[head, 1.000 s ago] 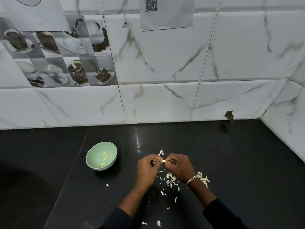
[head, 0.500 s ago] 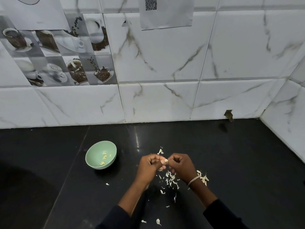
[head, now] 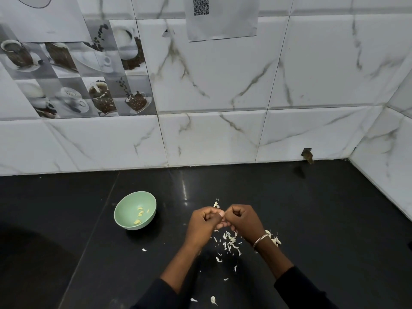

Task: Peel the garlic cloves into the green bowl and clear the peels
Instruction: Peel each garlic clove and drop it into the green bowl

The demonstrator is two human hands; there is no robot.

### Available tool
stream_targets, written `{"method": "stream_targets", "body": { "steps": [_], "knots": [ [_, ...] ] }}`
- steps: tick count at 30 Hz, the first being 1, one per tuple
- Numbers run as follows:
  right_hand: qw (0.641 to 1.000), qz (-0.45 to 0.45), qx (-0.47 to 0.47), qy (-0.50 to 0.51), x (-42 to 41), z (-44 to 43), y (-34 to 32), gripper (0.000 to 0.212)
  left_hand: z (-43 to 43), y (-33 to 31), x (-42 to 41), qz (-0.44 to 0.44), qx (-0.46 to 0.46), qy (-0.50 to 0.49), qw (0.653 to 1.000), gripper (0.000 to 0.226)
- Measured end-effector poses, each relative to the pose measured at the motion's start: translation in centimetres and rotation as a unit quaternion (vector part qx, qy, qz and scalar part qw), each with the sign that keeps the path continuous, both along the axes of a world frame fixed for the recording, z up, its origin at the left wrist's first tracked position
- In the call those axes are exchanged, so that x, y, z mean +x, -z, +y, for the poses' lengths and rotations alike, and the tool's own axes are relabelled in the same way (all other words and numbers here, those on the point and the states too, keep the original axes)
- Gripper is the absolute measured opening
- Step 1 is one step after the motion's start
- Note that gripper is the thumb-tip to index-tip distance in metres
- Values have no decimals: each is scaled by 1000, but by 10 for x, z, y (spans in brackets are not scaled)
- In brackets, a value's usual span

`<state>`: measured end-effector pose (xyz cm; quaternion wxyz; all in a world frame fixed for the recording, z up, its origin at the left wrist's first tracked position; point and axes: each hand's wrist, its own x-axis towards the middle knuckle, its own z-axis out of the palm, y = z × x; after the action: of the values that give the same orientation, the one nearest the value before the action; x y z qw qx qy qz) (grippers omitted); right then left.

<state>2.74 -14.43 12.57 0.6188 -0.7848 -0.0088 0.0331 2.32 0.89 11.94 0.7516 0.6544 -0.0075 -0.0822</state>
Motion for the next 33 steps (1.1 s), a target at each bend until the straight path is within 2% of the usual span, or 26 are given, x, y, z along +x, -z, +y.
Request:
{"method": "stream_targets", "body": {
  "steps": [3, 8, 15, 22, 28, 30, 33],
  "knots": [
    [1000, -17, -18, 10, -1, 2, 0, 42, -2, 2, 2, 19, -15, -17, 1000, 14],
    [999, -9, -34, 9, 0, -2, 6, 17, 2, 6, 3, 84, -107, -29, 990, 22],
    [999, 0, -45, 15, -3, -6, 9, 19, 3, 6, 5, 150, -179, -56, 971, 16],
    [997, 36, -64, 25, -7, -16, 20, 26, 8, 13, 9, 169, -197, -90, 962, 20],
    [974, 97, -204, 19, 3, -19, 43, 33, 8, 14, 7, 172, -202, -89, 960, 15],
    [955, 103, -277, 5, 7, -22, 55, 27, 7, 14, 7, 164, -188, -88, 964, 14],
    [948, 111, -298, 5, 9, -24, 64, 22, 7, 15, 5, 147, -153, -92, 973, 13]
  ]
}}
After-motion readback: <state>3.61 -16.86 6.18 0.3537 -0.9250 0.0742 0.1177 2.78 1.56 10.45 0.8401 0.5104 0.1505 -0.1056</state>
